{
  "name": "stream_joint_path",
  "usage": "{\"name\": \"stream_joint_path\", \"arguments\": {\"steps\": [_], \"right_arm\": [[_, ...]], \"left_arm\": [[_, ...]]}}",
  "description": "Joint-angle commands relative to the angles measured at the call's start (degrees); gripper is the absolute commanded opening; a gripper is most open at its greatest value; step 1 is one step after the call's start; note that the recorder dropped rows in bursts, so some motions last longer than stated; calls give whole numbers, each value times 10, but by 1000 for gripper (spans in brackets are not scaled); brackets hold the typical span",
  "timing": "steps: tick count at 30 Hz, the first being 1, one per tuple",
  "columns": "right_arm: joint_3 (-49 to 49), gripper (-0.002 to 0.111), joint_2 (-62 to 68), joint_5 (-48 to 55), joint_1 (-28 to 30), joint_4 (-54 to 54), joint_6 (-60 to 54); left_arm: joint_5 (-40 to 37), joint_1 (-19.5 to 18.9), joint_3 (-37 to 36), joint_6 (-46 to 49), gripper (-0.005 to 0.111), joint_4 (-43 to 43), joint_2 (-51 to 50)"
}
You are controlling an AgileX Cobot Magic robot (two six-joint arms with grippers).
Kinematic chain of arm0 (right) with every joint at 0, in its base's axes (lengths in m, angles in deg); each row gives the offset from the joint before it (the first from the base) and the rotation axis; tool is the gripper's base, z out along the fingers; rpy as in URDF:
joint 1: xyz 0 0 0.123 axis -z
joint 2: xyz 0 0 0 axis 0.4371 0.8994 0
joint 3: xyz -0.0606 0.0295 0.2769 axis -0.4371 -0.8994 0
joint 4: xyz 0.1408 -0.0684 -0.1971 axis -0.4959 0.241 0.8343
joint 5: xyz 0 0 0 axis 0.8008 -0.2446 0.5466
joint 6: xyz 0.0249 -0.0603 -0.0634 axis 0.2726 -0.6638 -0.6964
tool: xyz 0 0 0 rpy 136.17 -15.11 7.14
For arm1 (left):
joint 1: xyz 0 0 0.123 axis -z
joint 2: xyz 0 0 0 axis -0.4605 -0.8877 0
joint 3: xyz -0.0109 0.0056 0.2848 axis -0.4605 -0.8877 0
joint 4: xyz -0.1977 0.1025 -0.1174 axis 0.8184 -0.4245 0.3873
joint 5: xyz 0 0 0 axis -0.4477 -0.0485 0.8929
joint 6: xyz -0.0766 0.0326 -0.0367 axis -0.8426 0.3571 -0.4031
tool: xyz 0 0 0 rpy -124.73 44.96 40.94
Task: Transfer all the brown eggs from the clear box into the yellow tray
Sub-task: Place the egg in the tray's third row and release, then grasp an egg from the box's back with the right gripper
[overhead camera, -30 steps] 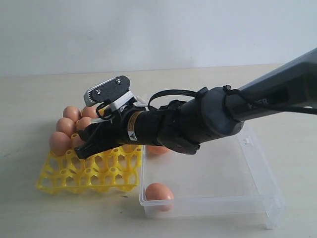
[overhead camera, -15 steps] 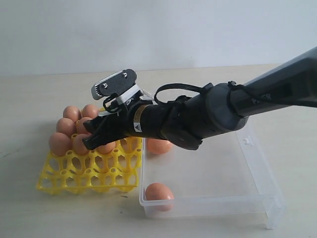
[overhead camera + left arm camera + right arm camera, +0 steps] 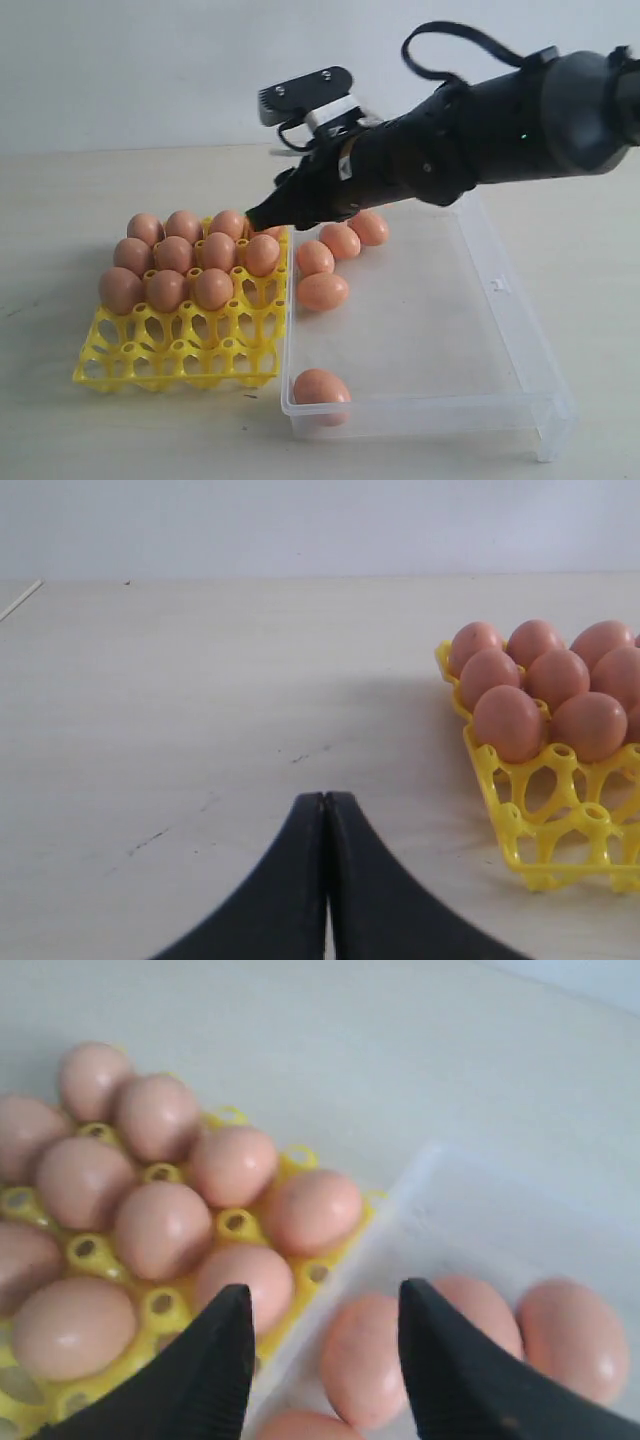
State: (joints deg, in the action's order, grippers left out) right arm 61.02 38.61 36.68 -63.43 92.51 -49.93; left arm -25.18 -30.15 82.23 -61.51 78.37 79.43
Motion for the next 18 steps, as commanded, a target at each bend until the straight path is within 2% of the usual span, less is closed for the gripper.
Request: {"name": "stream_joint_path", "arguments": {"steps": [1, 10, 13, 18], "right_arm": [[4, 52, -13, 79, 55, -114, -19], [9, 53, 15, -5, 136, -125, -15], [37, 53, 44, 25, 140, -125, -17], [150, 53, 134, 136, 138, -129, -42]], "left_arm": [[7, 5, 2, -1, 0, 3, 3], [7, 5, 2, -1, 0, 3, 3], [7, 5, 2, -1, 0, 3, 3], [7, 5, 2, -1, 0, 3, 3]]}}
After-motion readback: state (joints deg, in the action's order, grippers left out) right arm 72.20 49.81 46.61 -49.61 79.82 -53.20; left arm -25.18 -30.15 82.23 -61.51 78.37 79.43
